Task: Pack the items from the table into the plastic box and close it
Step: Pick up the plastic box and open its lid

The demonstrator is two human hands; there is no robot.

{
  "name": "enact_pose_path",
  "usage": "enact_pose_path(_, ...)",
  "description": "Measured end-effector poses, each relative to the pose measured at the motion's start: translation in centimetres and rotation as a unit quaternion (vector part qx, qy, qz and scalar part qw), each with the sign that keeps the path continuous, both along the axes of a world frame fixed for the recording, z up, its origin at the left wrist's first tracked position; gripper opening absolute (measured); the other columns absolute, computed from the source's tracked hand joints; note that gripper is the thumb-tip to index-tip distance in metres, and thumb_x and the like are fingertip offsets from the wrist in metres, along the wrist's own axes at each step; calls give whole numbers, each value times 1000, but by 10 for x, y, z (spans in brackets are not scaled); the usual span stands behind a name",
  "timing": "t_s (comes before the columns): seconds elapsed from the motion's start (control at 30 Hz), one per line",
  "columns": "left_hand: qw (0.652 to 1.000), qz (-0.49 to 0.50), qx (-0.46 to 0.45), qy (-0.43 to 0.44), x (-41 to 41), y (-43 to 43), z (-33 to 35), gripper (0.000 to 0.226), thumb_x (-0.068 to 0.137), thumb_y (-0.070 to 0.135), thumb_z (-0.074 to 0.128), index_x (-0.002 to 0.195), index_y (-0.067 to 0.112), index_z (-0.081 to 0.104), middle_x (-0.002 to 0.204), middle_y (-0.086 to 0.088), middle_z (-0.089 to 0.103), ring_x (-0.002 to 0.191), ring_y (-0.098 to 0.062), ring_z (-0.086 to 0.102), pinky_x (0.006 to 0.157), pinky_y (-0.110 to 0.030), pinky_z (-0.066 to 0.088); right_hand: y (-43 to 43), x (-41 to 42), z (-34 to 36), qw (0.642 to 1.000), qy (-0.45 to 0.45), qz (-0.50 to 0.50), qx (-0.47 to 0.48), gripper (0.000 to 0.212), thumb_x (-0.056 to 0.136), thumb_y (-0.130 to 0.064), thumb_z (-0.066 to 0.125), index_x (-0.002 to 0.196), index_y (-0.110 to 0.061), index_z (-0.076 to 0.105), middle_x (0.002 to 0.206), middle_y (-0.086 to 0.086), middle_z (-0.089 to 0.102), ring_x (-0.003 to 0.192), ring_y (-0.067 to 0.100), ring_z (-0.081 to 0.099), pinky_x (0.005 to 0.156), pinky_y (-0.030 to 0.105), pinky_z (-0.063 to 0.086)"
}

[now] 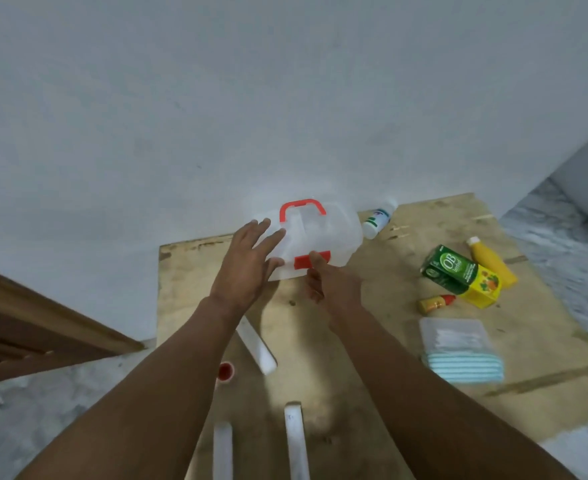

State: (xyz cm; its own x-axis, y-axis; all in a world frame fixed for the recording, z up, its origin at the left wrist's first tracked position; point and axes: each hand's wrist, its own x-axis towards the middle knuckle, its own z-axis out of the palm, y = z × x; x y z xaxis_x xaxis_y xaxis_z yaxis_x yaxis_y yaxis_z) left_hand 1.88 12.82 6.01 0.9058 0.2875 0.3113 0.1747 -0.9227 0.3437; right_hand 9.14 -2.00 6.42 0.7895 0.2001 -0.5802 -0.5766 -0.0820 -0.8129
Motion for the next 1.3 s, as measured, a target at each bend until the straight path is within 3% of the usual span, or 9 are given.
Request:
enact_pose_path(0.1,1000,5,-1,3,0,2,0,49,79,20,80,125,10,67,133,-19,60,123,-43,53,103,-44,41,7,-5,1,998,27,-29,49,23,89,-31,72,76,-14,64,81,10,64,68,18,59,62,28,53)
enact_pose_path(0.3,1000,6,-5,7,0,1,1,48,81,22,78,127,11,67,135,-18,59,125,-41,51,100,-46,45,10,-8,-4,998,12,-65,19,25,85,-37,75,84,-16,62,81,8,65,67,20,60,67,36,54)
enact_pose_path(0.43,1000,6,-10,3,0,2,-1,47,83,24,76,127,13,66,137,-16,58,127,-41,49,98,-46,47,8,-9,-1,990,-108,-54,-75,43,81,-48,74,93,-8,69,82,9,72,68,19,66,76,37,59)
enact_pose_path(0.57,1000,5,-26,-7,-1,1,-3,47,84,23,76,128,14,66,138,-16,57,128,-41,48,96,-47,48,-3,4,18,973,-207,21,-100,27,90,-48,63,82,-22,64,81,1,71,77,17,69,77,34,60)
enact_pose_path(0.87,999,13,-36,-18,-2,-2,-5,46,82,18,78,126,12,67,136,-18,58,128,-42,50,97,-47,47,-23,48,22,853,-399,172,-288,25,80,-35,78,93,-16,68,83,-3,65,78,11,60,73,26,47)
enact_pose_path(0.97,999,18,-29,-20,-1,-1,-6,45,81,17,79,125,11,67,135,-18,59,127,-42,51,101,-46,42,-29,60,20,793,-463,191,-348,51,72,-47,82,110,-19,65,108,6,60,102,21,54,86,30,43)
enact_pose_path(1.03,999,17,-30,-28,0,-3,-8,43,80,15,80,122,12,69,136,-20,57,125,-43,51,101,-46,42,-34,69,20,799,-448,226,-331,64,72,-49,81,125,-22,58,127,11,52,120,25,46,98,35,43)
enact_pose_path(1.2,968,112,-224,-11,-4,-17,0,38,91,29,67,129,31,63,158,-21,22,145,-37,19,111,-39,28,-39,83,20,822,-420,305,-234,65,80,-45,76,135,-24,49,138,1,54,122,18,49,93,28,39)
enact_pose_path(1.3,940,121,-316,-36,-4,-31,2,42,94,22,63,133,36,57,145,-8,48,133,-21,42,107,-32,40,-41,83,17,824,-433,295,-213,63,81,-45,76,134,-23,50,132,1,58,104,11,47,88,32,44)
